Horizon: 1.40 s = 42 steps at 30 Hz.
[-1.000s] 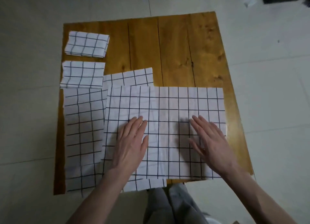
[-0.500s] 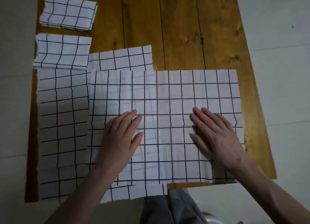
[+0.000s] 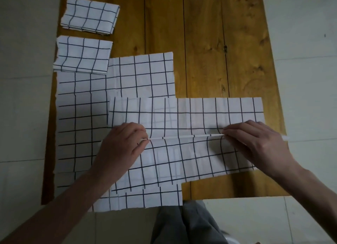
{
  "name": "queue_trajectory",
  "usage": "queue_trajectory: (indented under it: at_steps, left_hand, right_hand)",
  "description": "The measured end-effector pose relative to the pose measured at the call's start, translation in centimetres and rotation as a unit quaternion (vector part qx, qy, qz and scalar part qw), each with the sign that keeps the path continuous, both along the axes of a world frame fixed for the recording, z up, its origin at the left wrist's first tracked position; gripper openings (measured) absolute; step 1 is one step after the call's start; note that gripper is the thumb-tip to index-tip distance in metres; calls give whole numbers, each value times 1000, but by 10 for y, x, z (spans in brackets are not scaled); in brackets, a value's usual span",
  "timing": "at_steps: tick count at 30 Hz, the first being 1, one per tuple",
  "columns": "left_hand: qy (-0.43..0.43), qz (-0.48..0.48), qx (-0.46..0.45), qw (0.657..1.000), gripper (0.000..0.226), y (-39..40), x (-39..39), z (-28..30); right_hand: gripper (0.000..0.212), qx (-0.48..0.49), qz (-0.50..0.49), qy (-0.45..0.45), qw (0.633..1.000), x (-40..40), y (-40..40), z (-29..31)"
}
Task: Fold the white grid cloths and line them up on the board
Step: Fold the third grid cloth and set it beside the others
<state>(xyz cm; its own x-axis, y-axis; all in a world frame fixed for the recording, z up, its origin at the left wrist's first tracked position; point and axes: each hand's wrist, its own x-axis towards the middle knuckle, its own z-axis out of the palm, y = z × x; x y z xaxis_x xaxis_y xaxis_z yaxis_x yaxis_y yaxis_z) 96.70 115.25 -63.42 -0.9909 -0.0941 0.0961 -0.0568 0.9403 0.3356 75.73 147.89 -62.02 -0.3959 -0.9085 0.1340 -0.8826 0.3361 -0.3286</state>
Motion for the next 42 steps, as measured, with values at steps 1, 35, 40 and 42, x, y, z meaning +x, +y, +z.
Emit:
queue_trajectory:
  at_steps: [1, 35, 40, 42]
  left_hand:
    - [-5, -10, -5, 1000, 15, -6, -1, 5]
    - [8, 51, 14, 999, 37, -25, 0, -32]
    - [1, 39, 32, 999, 47, -28, 9, -44]
    - [-1, 33, 33, 999, 46, -27, 12, -45]
  right_hand:
    - [23, 0, 6, 3, 1000, -5, 0, 6]
    - [68, 39, -73, 24, 996, -8, 15, -43]
    - [44, 22, -83, 30, 996, 4, 19, -49]
    - [41, 34, -96, 23, 994, 7, 20, -51]
